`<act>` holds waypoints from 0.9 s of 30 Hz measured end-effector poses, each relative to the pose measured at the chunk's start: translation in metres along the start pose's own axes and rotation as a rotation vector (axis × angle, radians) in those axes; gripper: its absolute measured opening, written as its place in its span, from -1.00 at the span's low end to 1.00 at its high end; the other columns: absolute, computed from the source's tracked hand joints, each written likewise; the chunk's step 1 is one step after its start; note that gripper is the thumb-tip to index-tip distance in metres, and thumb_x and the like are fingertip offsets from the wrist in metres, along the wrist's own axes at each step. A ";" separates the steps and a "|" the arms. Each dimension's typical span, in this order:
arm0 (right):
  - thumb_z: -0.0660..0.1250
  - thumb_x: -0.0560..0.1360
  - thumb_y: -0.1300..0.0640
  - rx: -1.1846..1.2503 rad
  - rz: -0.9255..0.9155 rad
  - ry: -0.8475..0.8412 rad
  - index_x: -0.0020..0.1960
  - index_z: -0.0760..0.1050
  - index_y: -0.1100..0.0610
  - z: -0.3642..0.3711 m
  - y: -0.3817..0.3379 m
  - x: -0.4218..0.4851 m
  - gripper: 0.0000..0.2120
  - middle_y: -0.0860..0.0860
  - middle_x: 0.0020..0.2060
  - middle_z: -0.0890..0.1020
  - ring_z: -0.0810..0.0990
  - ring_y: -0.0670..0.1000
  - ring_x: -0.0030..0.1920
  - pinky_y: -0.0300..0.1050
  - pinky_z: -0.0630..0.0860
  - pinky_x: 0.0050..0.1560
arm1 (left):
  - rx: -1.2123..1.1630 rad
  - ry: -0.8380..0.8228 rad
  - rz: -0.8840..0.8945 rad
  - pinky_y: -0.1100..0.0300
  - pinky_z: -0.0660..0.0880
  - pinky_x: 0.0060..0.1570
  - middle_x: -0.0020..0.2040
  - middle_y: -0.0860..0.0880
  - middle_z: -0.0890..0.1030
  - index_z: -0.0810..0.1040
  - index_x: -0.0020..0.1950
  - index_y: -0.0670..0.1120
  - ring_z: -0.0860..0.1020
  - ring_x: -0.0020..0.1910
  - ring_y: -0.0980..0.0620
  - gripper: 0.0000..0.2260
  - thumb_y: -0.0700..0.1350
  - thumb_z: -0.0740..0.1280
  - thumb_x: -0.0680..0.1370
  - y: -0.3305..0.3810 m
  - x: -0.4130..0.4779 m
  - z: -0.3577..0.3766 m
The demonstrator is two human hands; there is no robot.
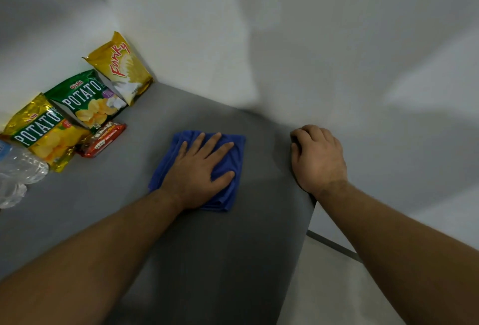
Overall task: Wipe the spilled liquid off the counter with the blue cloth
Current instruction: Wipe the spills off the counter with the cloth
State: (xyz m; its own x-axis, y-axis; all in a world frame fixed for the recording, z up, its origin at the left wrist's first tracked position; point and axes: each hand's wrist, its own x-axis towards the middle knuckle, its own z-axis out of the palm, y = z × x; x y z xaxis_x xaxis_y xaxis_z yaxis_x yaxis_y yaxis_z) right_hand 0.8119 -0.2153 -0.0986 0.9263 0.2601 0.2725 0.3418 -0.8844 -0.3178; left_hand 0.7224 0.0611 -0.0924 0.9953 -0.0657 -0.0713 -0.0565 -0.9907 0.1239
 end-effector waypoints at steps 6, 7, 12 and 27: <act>0.22 0.65 0.09 -0.003 0.026 0.014 0.28 0.59 0.10 0.003 0.000 0.002 -0.72 0.07 0.24 0.59 0.49 0.17 0.25 0.13 0.42 0.29 | 0.048 -0.048 -0.163 -0.43 -0.13 0.52 0.69 0.09 -0.10 -0.09 0.63 0.28 -0.13 0.65 -0.19 -0.37 0.38 -0.05 0.58 0.006 0.066 0.000; 0.23 0.64 0.10 0.001 0.023 0.020 0.28 0.60 0.10 0.004 0.001 0.003 -0.72 0.07 0.23 0.59 0.50 0.17 0.25 0.12 0.43 0.28 | 0.052 -0.040 -0.166 -0.43 -0.13 0.52 0.69 0.08 -0.10 -0.09 0.64 0.27 -0.12 0.65 -0.20 -0.37 0.37 -0.05 0.59 0.013 0.070 0.001; 0.23 0.61 0.20 0.045 0.044 0.037 0.26 0.62 0.12 0.004 0.003 0.003 -0.71 0.09 0.22 0.61 0.51 0.20 0.23 0.14 0.44 0.28 | 0.035 -0.013 0.002 -0.31 -0.13 0.57 0.69 0.10 -0.07 -0.04 0.64 0.24 -0.11 0.66 -0.13 -0.37 0.34 -0.03 0.59 0.051 0.039 0.003; 0.21 0.47 0.39 0.169 0.207 0.109 0.15 0.63 0.28 0.007 0.009 -0.008 -0.66 0.19 0.17 0.57 0.45 0.23 0.22 0.11 0.46 0.23 | 0.056 -0.028 -0.116 -0.40 -0.13 0.53 0.69 0.05 -0.06 -0.07 0.64 0.25 -0.10 0.65 -0.22 -0.38 0.35 -0.04 0.60 0.057 0.075 0.008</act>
State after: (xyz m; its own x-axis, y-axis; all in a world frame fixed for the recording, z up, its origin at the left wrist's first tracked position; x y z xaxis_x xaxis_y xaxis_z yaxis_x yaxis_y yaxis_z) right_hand 0.8089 -0.2224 -0.1095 0.9598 0.0300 0.2791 0.1776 -0.8349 -0.5209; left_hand 0.7928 -0.0010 -0.0990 0.9928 0.0476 -0.1100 0.0542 -0.9969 0.0575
